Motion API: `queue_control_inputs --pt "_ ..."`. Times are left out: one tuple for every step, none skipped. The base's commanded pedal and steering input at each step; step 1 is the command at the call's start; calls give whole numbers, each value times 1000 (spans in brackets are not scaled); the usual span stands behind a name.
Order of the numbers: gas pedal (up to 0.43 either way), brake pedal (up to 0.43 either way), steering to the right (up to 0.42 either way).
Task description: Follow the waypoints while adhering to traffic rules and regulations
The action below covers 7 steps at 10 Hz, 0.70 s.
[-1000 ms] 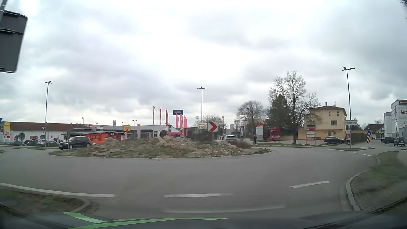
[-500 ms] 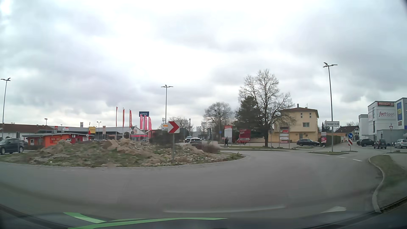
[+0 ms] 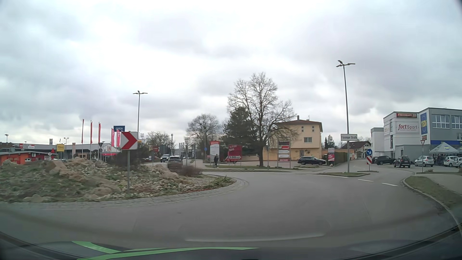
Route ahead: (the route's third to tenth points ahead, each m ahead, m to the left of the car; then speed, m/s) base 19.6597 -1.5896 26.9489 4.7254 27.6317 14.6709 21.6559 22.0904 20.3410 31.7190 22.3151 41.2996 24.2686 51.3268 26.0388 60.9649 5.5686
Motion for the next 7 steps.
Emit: queue_control_inputs --pt "20 0 236" --pt "28 0 236" --pt "28 0 232" --pt "28 0 225" --pt "28 0 214" --pt "39 0 198" --pt "39 0 183"
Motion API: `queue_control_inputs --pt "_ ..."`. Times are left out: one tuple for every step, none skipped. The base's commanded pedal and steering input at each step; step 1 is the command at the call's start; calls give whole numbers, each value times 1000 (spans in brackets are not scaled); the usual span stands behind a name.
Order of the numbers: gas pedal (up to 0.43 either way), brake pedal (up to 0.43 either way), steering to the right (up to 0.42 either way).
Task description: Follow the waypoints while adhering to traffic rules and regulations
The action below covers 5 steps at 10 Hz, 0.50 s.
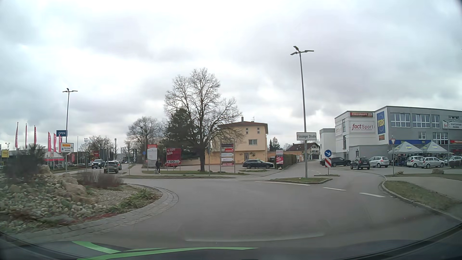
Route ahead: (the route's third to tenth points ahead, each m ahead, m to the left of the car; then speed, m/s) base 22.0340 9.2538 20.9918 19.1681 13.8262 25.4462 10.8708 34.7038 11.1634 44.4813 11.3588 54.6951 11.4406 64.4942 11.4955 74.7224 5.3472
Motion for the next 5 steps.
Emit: queue_control_inputs --pt "47 0 162" --pt "47 0 144" --pt "47 0 115" --pt "47 0 87" --pt "59 0 72"
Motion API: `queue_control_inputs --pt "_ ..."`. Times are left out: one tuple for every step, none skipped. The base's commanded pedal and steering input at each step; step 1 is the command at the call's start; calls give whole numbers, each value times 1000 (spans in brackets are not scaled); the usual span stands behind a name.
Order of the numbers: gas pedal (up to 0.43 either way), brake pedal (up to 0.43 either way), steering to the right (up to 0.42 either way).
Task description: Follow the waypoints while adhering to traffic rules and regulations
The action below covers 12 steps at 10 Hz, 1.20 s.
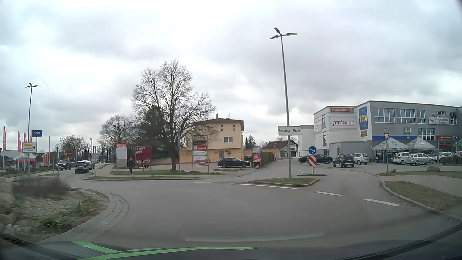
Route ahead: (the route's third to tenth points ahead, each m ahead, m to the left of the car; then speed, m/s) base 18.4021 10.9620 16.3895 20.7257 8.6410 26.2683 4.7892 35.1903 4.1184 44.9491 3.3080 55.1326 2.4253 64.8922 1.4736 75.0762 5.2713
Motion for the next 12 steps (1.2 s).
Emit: queue_control_inputs --pt "59 0 55" --pt "59 0 34" --pt "59 0 11" --pt "59 0 -29" --pt "59 0 -69" --pt "67 0 -96" --pt "67 0 -133" --pt "67 0 -162" --pt "67 0 -185" --pt "67 0 -215" --pt "67 0 -242" --pt "67 0 -255"
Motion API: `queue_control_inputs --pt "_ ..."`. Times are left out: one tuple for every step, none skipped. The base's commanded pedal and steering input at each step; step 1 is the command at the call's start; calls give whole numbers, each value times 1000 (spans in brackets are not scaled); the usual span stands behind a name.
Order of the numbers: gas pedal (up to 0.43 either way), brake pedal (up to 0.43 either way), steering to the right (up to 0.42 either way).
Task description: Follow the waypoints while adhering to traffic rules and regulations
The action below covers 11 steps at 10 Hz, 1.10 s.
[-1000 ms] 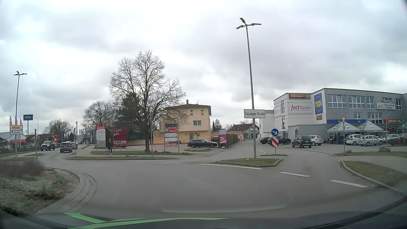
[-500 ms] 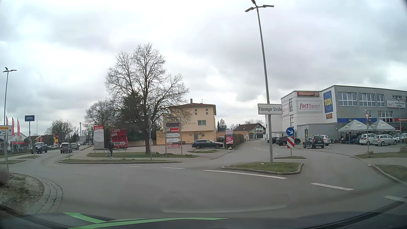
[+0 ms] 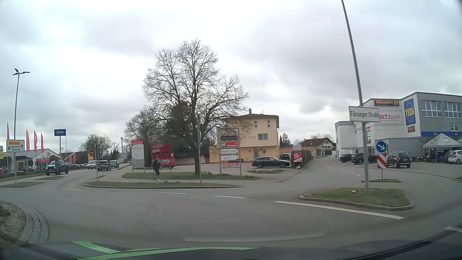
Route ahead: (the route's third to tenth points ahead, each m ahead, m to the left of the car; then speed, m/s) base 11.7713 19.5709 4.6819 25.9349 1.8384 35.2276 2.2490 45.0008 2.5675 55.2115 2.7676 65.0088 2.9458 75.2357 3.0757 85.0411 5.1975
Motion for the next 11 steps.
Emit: queue_control_inputs --pt "67 0 -271" --pt "67 0 -292" --pt "67 0 -308" --pt "67 0 -326" --pt "67 0 -339" --pt "67 0 -343" --pt "67 0 -350" --pt "67 0 -360" --pt "67 0 -369" --pt "67 0 -375" --pt "67 0 -377"
